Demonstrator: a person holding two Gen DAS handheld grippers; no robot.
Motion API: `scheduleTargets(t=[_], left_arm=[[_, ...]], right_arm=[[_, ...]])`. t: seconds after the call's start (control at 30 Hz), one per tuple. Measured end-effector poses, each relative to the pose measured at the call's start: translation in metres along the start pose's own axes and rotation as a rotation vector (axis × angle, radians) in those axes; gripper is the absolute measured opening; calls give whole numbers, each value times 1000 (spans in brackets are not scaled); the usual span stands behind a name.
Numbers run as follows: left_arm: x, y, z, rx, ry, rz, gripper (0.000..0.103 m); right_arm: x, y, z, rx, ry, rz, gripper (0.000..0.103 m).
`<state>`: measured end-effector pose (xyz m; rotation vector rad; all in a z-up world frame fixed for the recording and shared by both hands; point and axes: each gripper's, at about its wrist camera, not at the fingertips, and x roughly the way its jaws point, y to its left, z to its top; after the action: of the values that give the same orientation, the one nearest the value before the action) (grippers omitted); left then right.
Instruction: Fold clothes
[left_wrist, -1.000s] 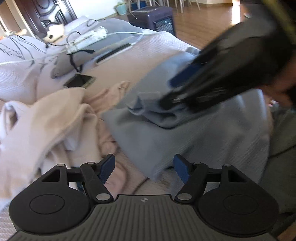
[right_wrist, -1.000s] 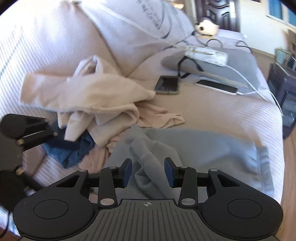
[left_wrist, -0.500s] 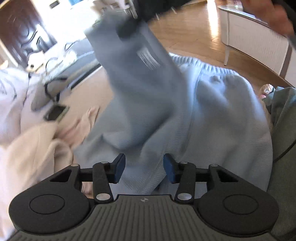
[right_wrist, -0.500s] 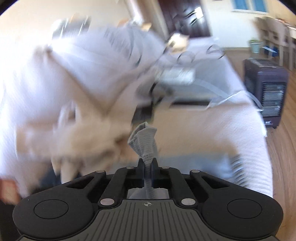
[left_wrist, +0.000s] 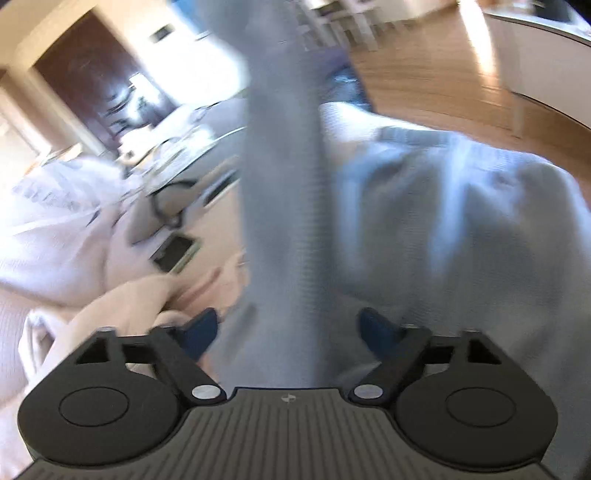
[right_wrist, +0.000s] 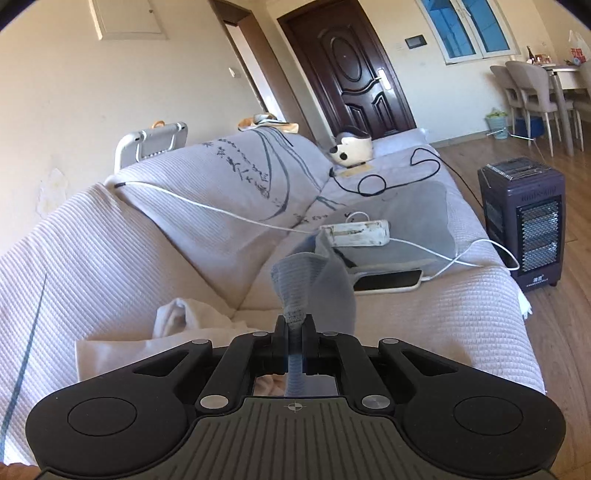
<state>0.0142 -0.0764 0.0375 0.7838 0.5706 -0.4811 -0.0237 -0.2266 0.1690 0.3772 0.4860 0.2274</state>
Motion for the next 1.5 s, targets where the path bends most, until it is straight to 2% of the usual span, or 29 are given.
scheduleTargets(t=[0.07,0.13,0.17,0.23,0.27,0.3,0.33,0.37,0.43,0.5,0.57,0.63,0.73,0.8,0.87,0.9,0.93,0.97,1.07,1.13,1.2,1.3,1.4,1.5], left_arm=[[7,6,-1,-43,7,45,37],[10,18,-6,-78,22,107,24],[10,24,-9,-99,32,143,23],[0,42,-15,-163,48,228,23],[-4,51,-18,-195,56,270,27],[-10,58,-22,-236,76,318,32],[-16,65,-26,-277,96,366,46],[-15,64,-33,-288,122,376,54],[-12,63,-47,-309,173,396,62],[-8,62,-60,-329,225,415,62],[6,54,-69,-316,274,358,61],[13,50,-71,-301,292,362,61],[5,56,-63,-308,265,374,62],[-9,62,-57,-326,222,386,63],[-22,64,-50,-330,175,404,70],[-22,59,-49,-309,174,384,78],[-21,55,-49,-288,174,363,80],[-20,50,-48,-268,174,343,80],[-3,23,-58,-186,252,242,80],[3,13,-65,-151,287,212,80],[1,11,-70,-159,302,181,80],[-6,19,-71,-166,294,163,80],[-21,32,-66,-169,260,133,79],[-41,43,-53,-174,188,107,75]], right_arm=[[0,-4,-3,9,1,-18,7],[-2,-10,-5,26,-1,-40,7],[-3,-13,-7,35,-8,-53,7],[-6,-20,-13,51,-18,-65,7],[-3,-23,-16,67,-6,-61,7],[-1,-26,-20,83,6,-56,7],[2,-28,-25,97,20,-50,7],[8,-28,-32,105,41,-39,7],[20,-27,-46,117,82,-18,7],[33,-26,-57,111,118,-23,7],[46,-27,-70,102,155,-36,7],[55,-30,-79,72,179,-69,7],[59,-36,-86,66,190,-89,7],[52,-35,-85,53,150,-69,7],[39,-32,-78,37,48,-23,7],[29,-31,-74,27,-24,3,7],[25,-34,-73,23,-61,13,7],[32,-41,-76,30,-23,-10,7],[50,-62,-85,51,94,-81,9],[67,-79,-100,89,229,-153,13],[73,-94,-118,134,305,-196,13],[68,-100,-122,178,281,-174,13],[62,-89,-109,120,252,-182,18],[58,-86,-99,82,224,-228,19]])
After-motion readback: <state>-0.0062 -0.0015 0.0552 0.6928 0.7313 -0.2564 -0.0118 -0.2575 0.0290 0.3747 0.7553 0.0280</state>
